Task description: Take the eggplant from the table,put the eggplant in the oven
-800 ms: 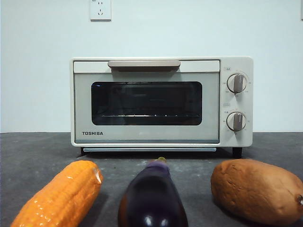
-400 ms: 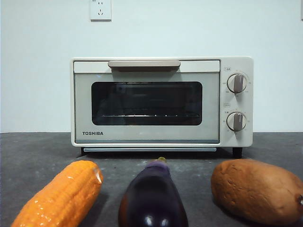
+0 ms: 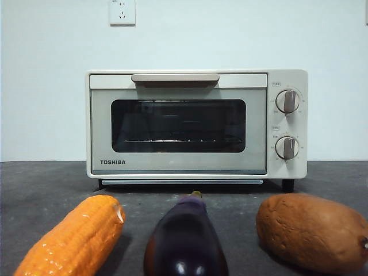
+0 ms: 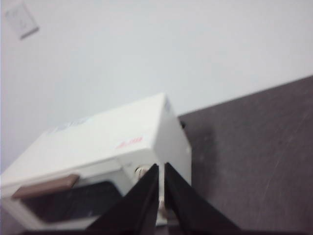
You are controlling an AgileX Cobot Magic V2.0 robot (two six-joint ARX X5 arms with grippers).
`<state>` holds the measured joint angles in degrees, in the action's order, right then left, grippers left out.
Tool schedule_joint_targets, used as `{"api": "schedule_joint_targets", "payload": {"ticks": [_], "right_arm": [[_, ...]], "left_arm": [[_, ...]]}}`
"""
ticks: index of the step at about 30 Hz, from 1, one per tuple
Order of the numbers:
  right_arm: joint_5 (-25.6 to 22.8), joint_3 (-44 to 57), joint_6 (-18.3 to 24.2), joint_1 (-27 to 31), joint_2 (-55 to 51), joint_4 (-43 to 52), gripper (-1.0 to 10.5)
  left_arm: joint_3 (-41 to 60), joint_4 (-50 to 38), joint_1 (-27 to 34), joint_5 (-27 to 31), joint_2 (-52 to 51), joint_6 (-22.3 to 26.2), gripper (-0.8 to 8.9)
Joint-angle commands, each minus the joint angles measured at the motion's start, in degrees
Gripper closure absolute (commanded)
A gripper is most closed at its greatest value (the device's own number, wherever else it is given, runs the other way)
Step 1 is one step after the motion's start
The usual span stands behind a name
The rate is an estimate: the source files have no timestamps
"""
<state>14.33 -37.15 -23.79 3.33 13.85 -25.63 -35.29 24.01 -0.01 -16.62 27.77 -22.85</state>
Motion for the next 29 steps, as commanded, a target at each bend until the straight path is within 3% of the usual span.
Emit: {"api": "schedule_joint_targets", "payload": {"ticks": [1, 3, 7, 10, 16, 19, 25, 29], "right_arm": [[3.56, -5.29, 2.19, -0.22, 4.48, -4.31, 9.4], [6.25, -8.07, 2.23, -0.24, 7.15, -7.06, 9.4], [17.42, -13.07, 2.36, -0.26, 12.92, -10.51, 9.3], [25.27, -14.78, 1.42, -0.68, 15.82, -10.43, 8.6], [31.69, -15.10, -4.13, -4.35, 20.06, -10.43, 5.8], [35.30, -15.10, -5.42, -7.26, 21.81, -9.81, 5.4], [33.88, -15.10, -9.35, -15.50, 25.35, -6.23, 5.4], [26.45, -15.10, -10.27, -23.63, 29.22, -6.47, 5.4]], "left_arm": [[-4.22, 0.96, -0.04, -2.60, 4.02, 2.64, 8.08], [-6.10, 1.60, -0.09, -3.87, 6.10, 2.73, 8.08], [-9.14, 2.14, -0.57, -7.19, 10.43, 3.21, 8.08], [-10.21, 2.12, -1.60, -9.16, 12.74, 3.91, 8.08], [-10.36, 2.08, -4.72, -9.55, 14.97, 4.22, 8.08], [-10.36, 1.97, -6.12, -9.53, 15.41, 4.31, 8.08], [-10.36, 1.81, -8.17, -9.53, 15.58, 4.42, 8.08], [-10.36, 1.95, -8.94, -9.53, 15.58, 4.42, 8.08]]}}
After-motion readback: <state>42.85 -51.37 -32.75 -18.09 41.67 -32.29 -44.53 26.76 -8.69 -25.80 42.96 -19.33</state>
